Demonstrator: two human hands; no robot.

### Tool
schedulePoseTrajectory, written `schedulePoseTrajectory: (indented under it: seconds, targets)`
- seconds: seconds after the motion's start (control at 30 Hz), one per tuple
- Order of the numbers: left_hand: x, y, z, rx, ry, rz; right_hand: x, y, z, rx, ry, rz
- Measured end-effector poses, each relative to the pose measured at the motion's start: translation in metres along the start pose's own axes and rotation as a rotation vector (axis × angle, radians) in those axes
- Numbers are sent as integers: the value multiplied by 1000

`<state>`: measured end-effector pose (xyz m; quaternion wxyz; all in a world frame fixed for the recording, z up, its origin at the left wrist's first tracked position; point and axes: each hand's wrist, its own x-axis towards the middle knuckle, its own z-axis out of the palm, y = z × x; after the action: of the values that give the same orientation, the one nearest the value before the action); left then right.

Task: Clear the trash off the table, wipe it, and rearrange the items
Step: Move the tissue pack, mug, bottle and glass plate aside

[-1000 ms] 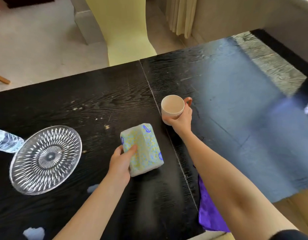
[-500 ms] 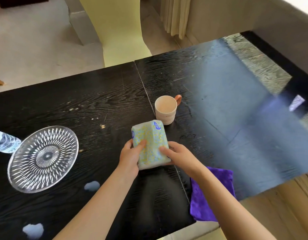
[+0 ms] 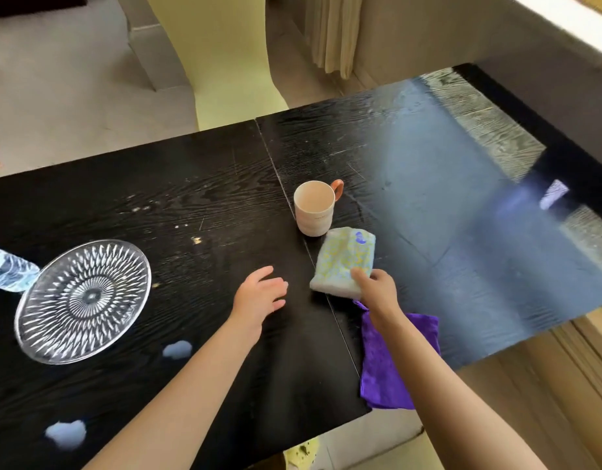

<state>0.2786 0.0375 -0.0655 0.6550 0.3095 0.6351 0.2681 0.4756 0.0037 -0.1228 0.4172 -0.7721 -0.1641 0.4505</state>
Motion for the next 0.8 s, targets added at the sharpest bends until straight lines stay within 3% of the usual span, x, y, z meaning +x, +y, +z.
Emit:
schedulePoseTrajectory:
  seconds: [0.17,0.3,0.4,0.6,0.8]
  targets:
    - [5,-16,-13,388,38,138,16,1,16,-61,121,51]
    - [15,-50,-14,1064,-64,319,24,4,20,-289,142,73]
    - [21,-81,-15,1438,-142,312,24,5,18,-427,126,59]
    - [25,-109,-21,1554,-117,366,22,3,17,-637,113,-3]
    - [27,-109,-23,1552,-123,369,12,2,15,-643,94,21]
